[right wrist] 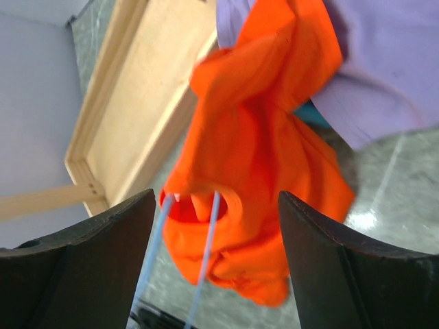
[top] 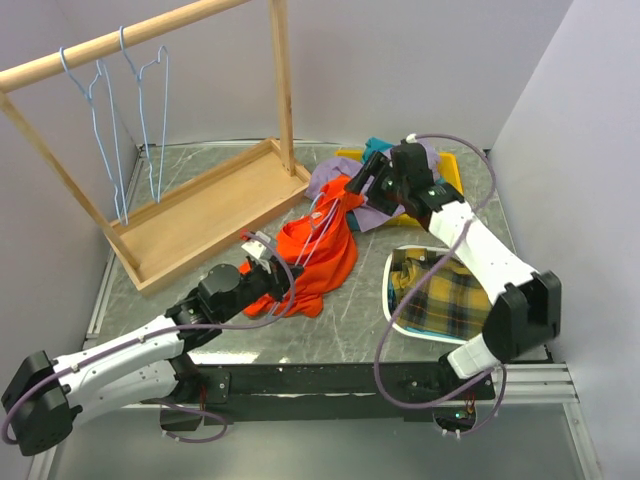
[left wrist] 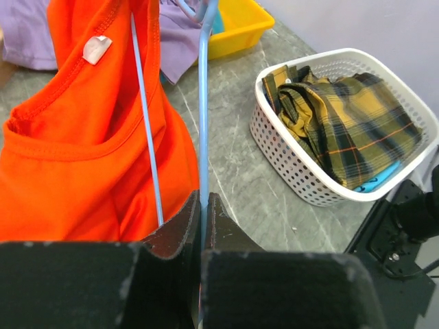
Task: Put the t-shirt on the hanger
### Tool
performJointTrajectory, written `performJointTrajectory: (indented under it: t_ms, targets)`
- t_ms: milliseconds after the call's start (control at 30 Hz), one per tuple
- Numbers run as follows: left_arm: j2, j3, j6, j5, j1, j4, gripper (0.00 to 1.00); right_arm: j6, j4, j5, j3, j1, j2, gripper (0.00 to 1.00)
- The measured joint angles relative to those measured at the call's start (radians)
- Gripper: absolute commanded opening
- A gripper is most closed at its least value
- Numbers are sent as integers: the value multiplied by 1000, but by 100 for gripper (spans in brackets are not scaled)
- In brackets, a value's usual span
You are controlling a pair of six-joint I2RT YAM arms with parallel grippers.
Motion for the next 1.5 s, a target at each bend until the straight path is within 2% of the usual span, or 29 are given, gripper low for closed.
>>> performJointTrajectory:
  t_ms: [267, 467, 700, 933, 967, 1000, 1033, 1133, 1200, 1233, 1267, 1300, 1400, 1433, 1500]
  targets:
    - [72, 67, 92, -83, -66, -23, 1, 67, -27, -39, 219, -26, 223, 67]
    - [120, 95, 147, -157, -105, -34, 1, 80, -42, -85, 229, -27, 305, 56]
    - [177, 123, 203, -220, -145, -41, 1, 95, -18, -115, 82, -24, 262, 43]
    - [245, 152, 241, -243, -173, -30, 1, 101, 21, -140, -62, -15, 120, 42]
    - [258, 161, 245, -248, -176, -29, 1, 101, 24, -144, -71, -14, 106, 40]
    - [273, 171, 252, -255, -182, -24, 1, 101, 24, -150, -75, -13, 93, 30]
    - [287, 180, 255, -262, -188, -21, 1, 100, 26, -155, -76, -12, 84, 27]
    - [327, 205, 269, -281, -205, -8, 1, 96, 28, -166, -76, -9, 76, 25]
    - [346, 218, 275, -291, -213, -4, 1, 95, 26, -169, -76, -9, 76, 20]
    - [354, 223, 277, -295, -216, -2, 5, 94, 26, -172, -76, -9, 76, 14]
    - [361, 228, 277, -301, -219, -1, 11, 94, 27, -173, -76, -9, 76, 0]
    - [365, 231, 278, -304, -223, -1, 20, 95, 28, -174, -76, -9, 76, 0]
    - [376, 235, 268, -307, -233, -2, 34, 92, 27, -184, -76, -9, 76, 0]
    - [376, 236, 266, -308, -233, -2, 49, 88, 27, -185, -77, -9, 76, 0]
    - [370, 238, 244, -312, -233, -2, 58, 83, 29, -186, -84, -9, 76, 0]
